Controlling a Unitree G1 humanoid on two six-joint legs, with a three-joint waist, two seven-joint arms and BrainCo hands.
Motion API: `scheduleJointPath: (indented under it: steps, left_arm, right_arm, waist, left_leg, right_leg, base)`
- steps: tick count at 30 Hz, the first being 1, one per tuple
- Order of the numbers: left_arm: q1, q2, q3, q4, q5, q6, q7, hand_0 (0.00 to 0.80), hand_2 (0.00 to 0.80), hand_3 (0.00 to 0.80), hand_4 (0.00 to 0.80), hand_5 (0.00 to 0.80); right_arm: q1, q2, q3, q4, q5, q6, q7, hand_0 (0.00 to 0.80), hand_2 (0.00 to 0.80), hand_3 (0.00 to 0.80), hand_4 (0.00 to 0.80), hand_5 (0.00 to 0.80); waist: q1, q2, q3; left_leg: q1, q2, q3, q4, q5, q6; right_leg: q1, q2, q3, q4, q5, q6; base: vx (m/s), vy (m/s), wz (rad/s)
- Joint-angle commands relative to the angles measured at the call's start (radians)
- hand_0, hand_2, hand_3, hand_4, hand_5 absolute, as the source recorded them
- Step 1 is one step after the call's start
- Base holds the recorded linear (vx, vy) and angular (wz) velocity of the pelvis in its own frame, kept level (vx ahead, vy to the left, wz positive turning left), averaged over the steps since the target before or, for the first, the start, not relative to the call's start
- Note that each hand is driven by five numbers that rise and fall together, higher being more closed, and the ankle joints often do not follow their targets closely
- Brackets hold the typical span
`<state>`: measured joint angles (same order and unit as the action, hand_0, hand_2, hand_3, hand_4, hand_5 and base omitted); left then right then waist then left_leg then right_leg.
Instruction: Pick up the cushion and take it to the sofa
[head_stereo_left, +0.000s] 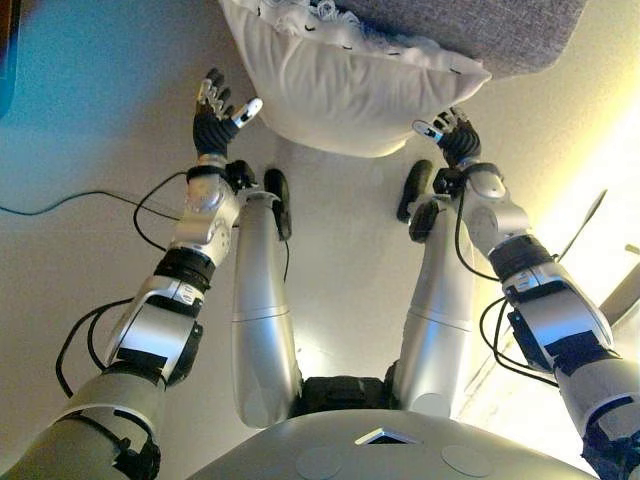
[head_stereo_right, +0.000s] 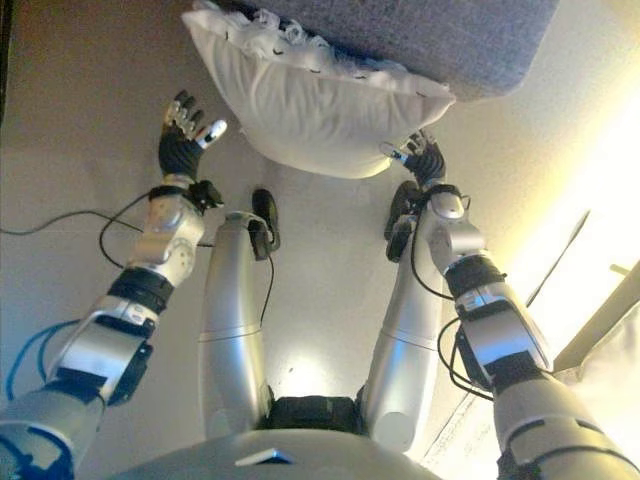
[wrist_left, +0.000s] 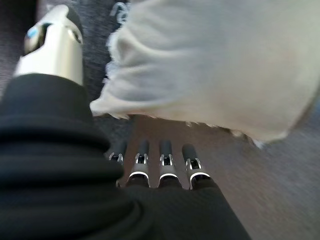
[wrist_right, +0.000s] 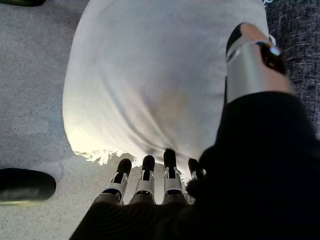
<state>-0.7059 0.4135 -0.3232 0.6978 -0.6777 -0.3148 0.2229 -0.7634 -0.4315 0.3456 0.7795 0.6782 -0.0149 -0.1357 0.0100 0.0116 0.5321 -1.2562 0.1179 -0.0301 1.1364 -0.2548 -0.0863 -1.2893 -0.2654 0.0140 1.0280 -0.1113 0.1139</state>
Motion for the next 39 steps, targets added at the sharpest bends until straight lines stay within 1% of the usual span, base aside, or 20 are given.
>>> scheduleJointPath:
  steps: [1,6,12,16,22,29,31,35,38,39]
  left_arm:
    - [-0.041,-0.015,0.013,0.039,-0.009,0.007,0.003,0.0,0.0,0.0,0.0,0.0]
    - [-0.073,0.0,0.027,0.063,-0.05,0.035,-0.007,0.0,0.0,0.0,0.0,0.0]
    - [-0.119,0.002,0.036,0.084,-0.136,0.107,-0.023,0.0,0.0,0.0,0.0,0.0]
    - [-0.16,0.011,0.033,0.126,-0.161,0.154,-0.015,0.0,0.0,0.0,0.0,0.0]
    - [-0.205,0.032,0.019,0.18,-0.156,0.205,-0.009,0.0,0.0,0.0,0.0,0.0]
    - [-0.273,0.057,0.007,0.271,-0.158,0.222,-0.024,0.0,0.0,0.0,0.0,0.0]
    - [-0.304,0.061,-0.009,0.292,-0.165,0.222,-0.054,0.0,0.0,0.0,0.0,0.0]
    - [-0.332,0.06,-0.035,0.29,-0.183,0.209,-0.136,0.0,0.0,0.0,0.0,0.0]
    - [-0.337,0.047,-0.05,0.252,-0.246,0.195,-0.268,0.0,0.0,0.0,0.0,0.0]
    - [-0.337,0.042,-0.052,0.234,-0.253,0.194,-0.296,0.0,0.0,0.0,0.0,0.0]
  right_arm:
    - [-0.029,-0.031,0.026,-0.007,-0.009,-0.006,0.031,0.0,0.0,0.0,0.0,0.0]
    - [-0.048,-0.035,0.04,-0.016,-0.004,0.009,0.038,0.0,0.0,0.0,0.0,0.0]
    - [-0.071,-0.027,0.054,-0.007,-0.005,0.007,0.054,0.0,0.0,0.0,0.0,0.0]
    - [-0.101,-0.028,0.067,0.0,-0.001,0.013,0.059,0.0,0.0,0.0,0.0,0.0]
    - [-0.119,-0.037,0.088,0.0,-0.001,0.011,0.087,0.0,0.0,0.0,0.0,0.0]
    - [-0.16,-0.04,0.116,0.023,0.003,0.005,0.122,0.0,0.0,0.0,0.0,0.0]
    - [-0.18,-0.039,0.128,0.031,0.004,0.002,0.128,0.0,0.0,0.0,0.0,0.0]
    - [-0.206,-0.04,0.149,0.021,-0.008,-0.009,0.153,0.0,0.0,0.0,0.0,0.0]
    - [-0.218,-0.04,0.171,-0.02,-0.051,-0.003,0.163,0.0,0.0,0.0,0.0,0.0]
    - [-0.218,-0.039,0.176,-0.031,-0.063,0.0,0.16,0.0,0.0,0.0,0.0,0.0]
  waist:
    - [-0.012,0.04,-0.012]
    - [-0.017,0.035,-0.012]
    - [-0.024,0.035,-0.012]
    - [-0.031,0.036,-0.012]
    - [-0.04,0.039,-0.012]
    - [-0.049,0.037,-0.012]
    - [-0.052,0.038,-0.012]
    - [-0.054,0.041,-0.012]
    - [-0.056,0.044,-0.012]
    - [-0.056,0.045,-0.012]
  left_leg:
    - [-0.031,-0.013,-0.005,-0.104,0.088,-0.008]
    - [-0.041,-0.012,-0.008,-0.086,0.083,-0.011]
    - [-0.045,-0.006,-0.006,-0.079,0.081,-0.015]
    - [-0.037,-0.002,-0.002,-0.087,0.084,-0.021]
    - [-0.027,0.004,0.003,-0.098,0.09,-0.028]
    - [-0.013,0.014,0.011,-0.115,0.095,-0.035]
    - [-0.007,0.017,0.015,-0.126,0.098,-0.037]
    - [0.001,0.02,0.022,-0.144,0.1,-0.037]
    - [0.007,0.02,0.029,-0.156,0.101,-0.037]
    - [0.008,0.021,0.031,-0.159,0.1,-0.036]
  right_leg:
    - [0.015,0.012,0.016,0.062,-0.027,-0.007]
    - [0.004,0.018,0.021,0.077,-0.034,-0.009]
    - [0.001,0.023,0.026,0.079,-0.036,-0.01]
    - [0.008,0.026,0.026,0.07,-0.034,-0.01]
    - [0.017,0.029,0.028,0.057,-0.03,-0.01]
    - [0.03,0.029,0.026,0.04,-0.029,-0.01]
    - [0.035,0.03,0.025,0.031,-0.028,-0.01]
    - [0.042,0.03,0.024,0.013,-0.023,-0.008]
    - [0.047,0.031,0.024,0.0,-0.02,-0.007]
    - [0.048,0.03,0.024,-0.003,-0.019,-0.006]
  base:
    - [0.055,-0.008,-0.01]
    - [0.052,0.004,0.01]
    - [0.043,0.014,-0.04]
    - [0.013,0.005,-0.02]
    - [0.017,0.01,0.0]
    - [0.005,0.009,-0.02]
    - [0.002,0.01,-0.02]
    - [0.0,0.005,-0.01]
    - [-0.002,0.011,0.0]
    - [-0.002,0.021,0.03]
